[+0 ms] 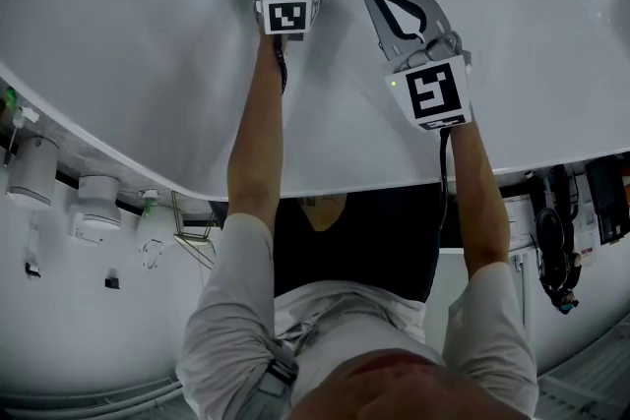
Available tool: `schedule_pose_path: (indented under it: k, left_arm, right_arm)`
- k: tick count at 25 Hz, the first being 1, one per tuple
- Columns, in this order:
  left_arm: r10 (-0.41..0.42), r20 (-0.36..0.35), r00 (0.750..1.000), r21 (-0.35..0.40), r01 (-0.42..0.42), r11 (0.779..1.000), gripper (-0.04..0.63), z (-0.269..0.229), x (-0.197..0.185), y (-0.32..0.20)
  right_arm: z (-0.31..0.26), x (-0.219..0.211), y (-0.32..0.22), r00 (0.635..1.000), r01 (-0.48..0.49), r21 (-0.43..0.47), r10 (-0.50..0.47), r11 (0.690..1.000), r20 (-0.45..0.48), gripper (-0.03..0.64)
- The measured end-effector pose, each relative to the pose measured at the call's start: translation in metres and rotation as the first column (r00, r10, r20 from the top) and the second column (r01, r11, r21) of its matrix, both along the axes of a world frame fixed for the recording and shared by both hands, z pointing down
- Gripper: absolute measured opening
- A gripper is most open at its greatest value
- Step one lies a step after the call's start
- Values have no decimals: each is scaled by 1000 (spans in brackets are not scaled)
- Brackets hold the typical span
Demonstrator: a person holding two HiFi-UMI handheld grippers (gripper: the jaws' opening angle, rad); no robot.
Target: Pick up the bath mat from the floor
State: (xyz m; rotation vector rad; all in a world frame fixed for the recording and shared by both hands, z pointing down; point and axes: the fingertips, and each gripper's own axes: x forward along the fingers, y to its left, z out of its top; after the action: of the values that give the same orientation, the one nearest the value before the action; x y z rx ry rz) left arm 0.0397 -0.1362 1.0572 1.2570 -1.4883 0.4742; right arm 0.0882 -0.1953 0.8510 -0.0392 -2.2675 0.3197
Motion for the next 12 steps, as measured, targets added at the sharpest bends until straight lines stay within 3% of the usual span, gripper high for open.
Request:
schedule_pose_path:
  k: [12]
  left_arm:
    - [-70,-88,994,-31,67,997,589,25,11,-1]
  right_arm:
    - [6,8,0,999,1,-32,-2,1000,-32,3]
